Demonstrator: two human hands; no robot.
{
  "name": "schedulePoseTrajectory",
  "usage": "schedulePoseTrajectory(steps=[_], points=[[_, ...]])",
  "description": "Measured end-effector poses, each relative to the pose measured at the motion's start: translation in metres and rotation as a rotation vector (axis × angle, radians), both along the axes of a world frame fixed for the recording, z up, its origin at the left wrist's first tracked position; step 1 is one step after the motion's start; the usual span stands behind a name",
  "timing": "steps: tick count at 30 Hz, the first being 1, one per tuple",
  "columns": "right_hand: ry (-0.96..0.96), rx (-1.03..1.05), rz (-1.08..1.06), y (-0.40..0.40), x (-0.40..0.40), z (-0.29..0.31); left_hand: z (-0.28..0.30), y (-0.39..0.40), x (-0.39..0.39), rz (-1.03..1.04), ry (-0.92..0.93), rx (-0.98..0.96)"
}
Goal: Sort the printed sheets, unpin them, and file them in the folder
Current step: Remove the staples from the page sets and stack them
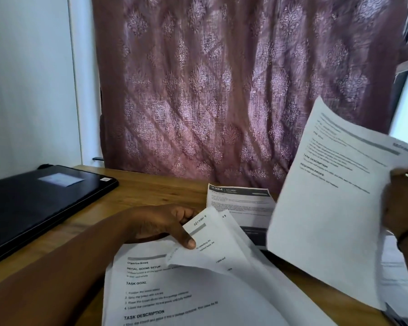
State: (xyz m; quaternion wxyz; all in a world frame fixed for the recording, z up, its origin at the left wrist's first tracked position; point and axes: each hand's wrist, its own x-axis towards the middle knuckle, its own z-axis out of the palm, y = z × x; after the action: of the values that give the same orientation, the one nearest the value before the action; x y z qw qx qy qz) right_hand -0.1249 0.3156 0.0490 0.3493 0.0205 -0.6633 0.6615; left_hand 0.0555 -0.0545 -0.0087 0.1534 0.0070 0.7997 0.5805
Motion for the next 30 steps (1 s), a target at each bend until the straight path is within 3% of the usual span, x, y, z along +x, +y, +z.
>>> schedulePoseTrajectory(steps=[4,14,30], points=[[-0.043,0.112,-0.009,-0.011,-0.013,-0.005,0.001,0.001,0.0,-0.006,0.002,-0.008],[0.172,0.247,0.016,-0.042,-0.002,-0.003,0.0,-0.003,-0.002,-0.001,-0.012,-0.029],[0.345,0.177,-0.064,-0.051,0.012,0.0,-0.001,-0.006,-0.003,-0.047,-0.014,-0.024]])
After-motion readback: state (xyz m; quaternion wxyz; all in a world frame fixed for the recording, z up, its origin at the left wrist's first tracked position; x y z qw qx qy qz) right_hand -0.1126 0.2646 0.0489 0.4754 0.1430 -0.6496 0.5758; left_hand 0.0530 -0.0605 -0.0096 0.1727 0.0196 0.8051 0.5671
